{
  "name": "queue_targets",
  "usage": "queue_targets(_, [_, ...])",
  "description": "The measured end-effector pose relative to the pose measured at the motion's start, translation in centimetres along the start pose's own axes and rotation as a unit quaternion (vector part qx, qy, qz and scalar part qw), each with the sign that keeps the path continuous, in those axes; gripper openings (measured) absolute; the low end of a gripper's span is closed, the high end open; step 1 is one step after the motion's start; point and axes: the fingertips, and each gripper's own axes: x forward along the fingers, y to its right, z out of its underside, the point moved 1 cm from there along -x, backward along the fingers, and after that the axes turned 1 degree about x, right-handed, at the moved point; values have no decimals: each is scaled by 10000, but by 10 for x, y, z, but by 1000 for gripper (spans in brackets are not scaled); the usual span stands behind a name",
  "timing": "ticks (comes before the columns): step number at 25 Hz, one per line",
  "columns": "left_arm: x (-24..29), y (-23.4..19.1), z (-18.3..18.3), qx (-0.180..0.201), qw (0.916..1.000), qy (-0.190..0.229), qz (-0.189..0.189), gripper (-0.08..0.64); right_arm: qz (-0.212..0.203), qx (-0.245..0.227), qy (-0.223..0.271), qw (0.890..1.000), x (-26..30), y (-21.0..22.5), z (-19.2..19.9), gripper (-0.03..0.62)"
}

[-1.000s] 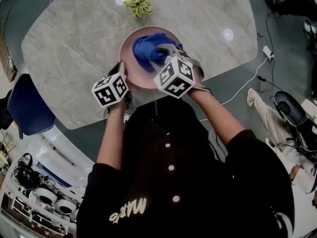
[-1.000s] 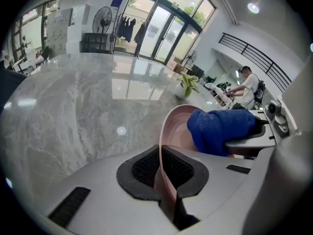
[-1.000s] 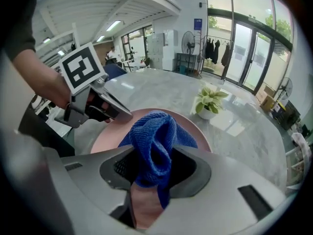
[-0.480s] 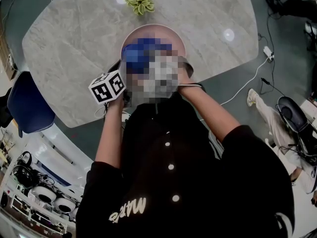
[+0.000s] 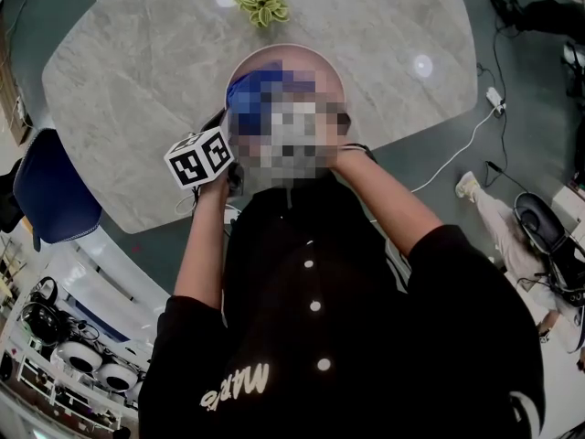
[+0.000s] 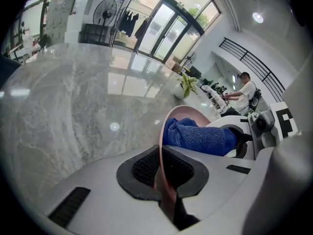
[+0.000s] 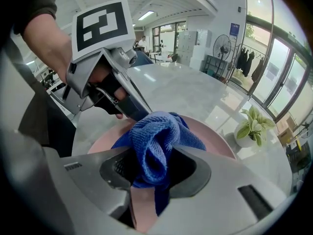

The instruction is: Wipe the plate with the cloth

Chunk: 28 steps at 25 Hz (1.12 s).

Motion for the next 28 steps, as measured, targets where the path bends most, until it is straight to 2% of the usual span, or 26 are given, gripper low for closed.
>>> queue_targets(5, [0,0,0,-54,10000,-62,17,31,54,-28,-147,9999,2,0,1,153])
queue_targets(12, [0,-2,0,-7,9997,-132,-186,30,-30,69,-322,9995,1,1,7,153])
queue_targets(28, [0,-2,1,44,9995,-207,-232,29,-28,85,-666,9977,-15,6,37,153])
